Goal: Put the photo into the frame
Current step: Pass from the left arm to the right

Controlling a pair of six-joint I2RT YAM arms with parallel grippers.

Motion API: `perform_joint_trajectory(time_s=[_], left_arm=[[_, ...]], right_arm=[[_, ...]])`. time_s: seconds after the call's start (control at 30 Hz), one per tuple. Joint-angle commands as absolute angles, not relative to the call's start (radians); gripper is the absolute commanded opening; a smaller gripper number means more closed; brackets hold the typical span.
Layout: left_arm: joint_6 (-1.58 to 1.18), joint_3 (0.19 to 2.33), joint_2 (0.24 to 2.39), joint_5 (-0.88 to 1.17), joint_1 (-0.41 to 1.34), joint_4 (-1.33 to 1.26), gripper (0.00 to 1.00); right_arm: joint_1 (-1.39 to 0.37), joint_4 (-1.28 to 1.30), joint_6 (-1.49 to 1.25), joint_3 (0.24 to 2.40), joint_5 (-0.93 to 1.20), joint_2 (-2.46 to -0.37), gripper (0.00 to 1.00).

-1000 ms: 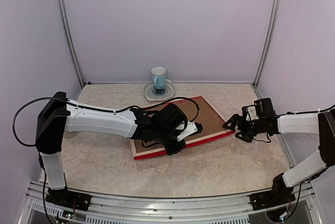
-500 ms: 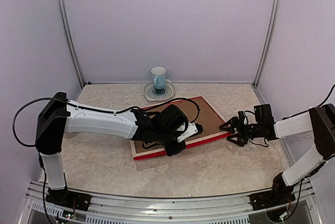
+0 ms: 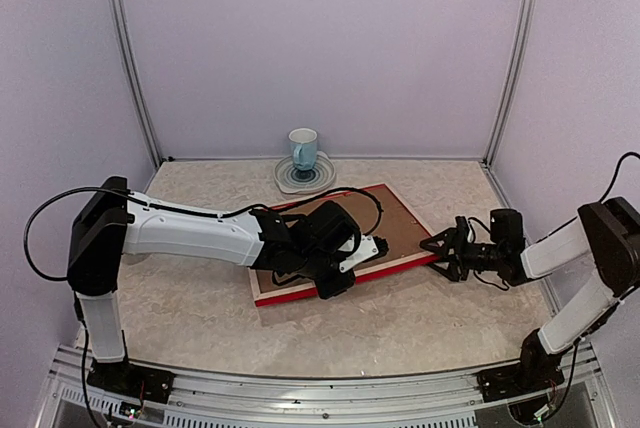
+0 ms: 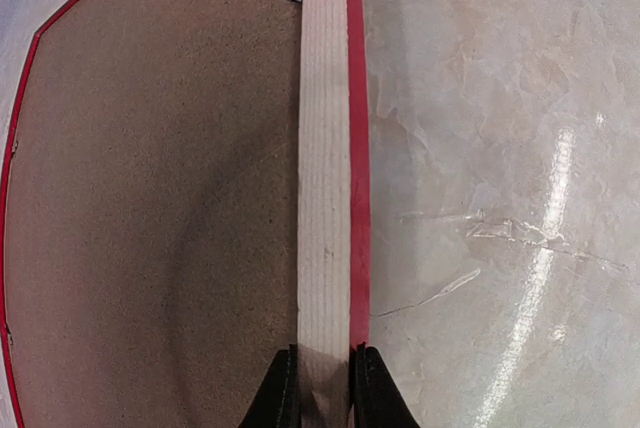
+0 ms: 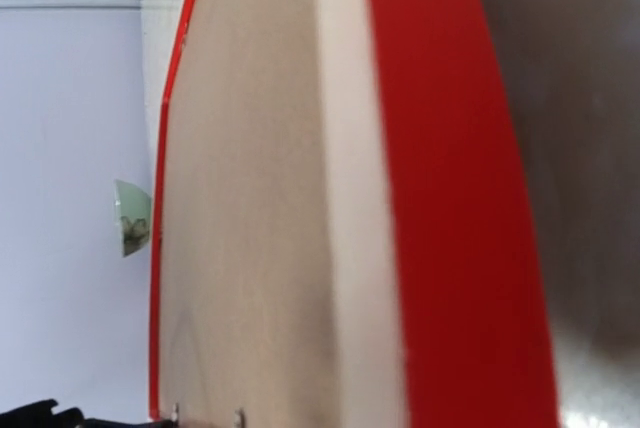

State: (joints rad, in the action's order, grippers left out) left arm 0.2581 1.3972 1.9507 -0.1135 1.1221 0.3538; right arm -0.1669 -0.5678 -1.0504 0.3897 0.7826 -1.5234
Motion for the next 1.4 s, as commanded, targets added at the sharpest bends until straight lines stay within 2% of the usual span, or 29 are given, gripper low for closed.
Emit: perform_joint_trajectory(time_s=[0.0, 0.17, 0.43, 0.63, 0.77, 0.93, 1.13, 1.17, 1.27, 1.37], left_arm=[[0.268, 1.418, 1.913, -0.151, 1.129, 0.298, 0.00], [0.268, 1.419, 1.914, -0.154, 1.129, 0.298, 0.00], [0.268, 1.419, 1.913, -0.157, 1.130, 0.299, 0.00], [0.268, 1.418, 1.912, -0.164, 1.129, 0.296, 0.00], [0.268, 1.419, 1.909, -0.173, 1.130, 0.295, 0.06], [0.268, 1.410, 1.901, -0.192, 1.133, 0.285, 0.19], [0.272, 1.378, 1.880, -0.237, 1.157, 0.243, 0.59], [0.274, 1.375, 1.879, -0.253, 1.163, 0.239, 0.69], [0.280, 1.367, 1.878, -0.288, 1.175, 0.230, 0.85], [0.283, 1.360, 1.880, -0.319, 1.190, 0.219, 0.96]], right_arm=[[-0.158, -0.797, -1.149, 0.338, 0.827, -1.573, 0.66], [-0.158, -0.952, -1.209, 0.296, 0.835, -1.599, 0.62], [-0.158, -1.034, -1.240, 0.273, 0.819, -1.603, 0.52], [-0.158, -1.137, -1.299, 0.243, 0.820, -1.640, 0.40], [-0.158, -1.265, -1.366, 0.219, 0.827, -1.705, 0.31], [-0.158, -1.414, -1.444, 0.197, 0.836, -1.783, 0.28], [-0.159, -1.525, -1.512, 0.174, 0.836, -1.842, 0.26], [-0.160, -1.529, -1.518, 0.172, 0.835, -1.846, 0.25], [-0.161, -1.519, -1.525, 0.167, 0.829, -1.840, 0.24], [-0.161, -1.494, -1.522, 0.163, 0.820, -1.818, 0.24]])
